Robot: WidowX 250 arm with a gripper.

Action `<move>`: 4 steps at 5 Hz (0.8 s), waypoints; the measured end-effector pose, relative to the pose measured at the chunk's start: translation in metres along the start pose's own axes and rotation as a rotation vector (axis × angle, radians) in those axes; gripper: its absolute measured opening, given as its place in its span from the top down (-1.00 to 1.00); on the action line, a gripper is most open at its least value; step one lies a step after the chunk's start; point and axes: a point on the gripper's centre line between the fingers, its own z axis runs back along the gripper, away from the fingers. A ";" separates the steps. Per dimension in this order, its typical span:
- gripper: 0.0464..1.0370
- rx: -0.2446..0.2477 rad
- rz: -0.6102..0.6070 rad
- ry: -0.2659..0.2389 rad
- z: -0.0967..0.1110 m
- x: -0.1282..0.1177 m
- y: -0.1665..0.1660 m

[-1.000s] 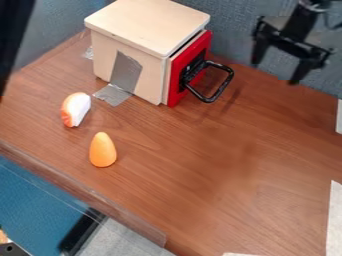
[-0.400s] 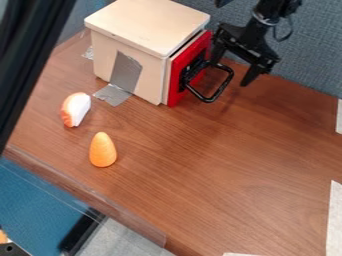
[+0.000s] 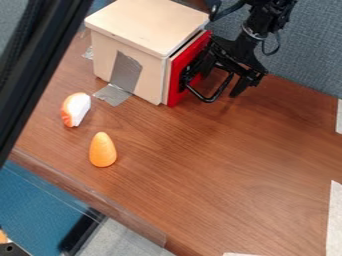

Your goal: Open the drawer

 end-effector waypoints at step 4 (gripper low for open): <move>0.85 -0.001 -0.032 0.006 -0.012 -0.011 -0.010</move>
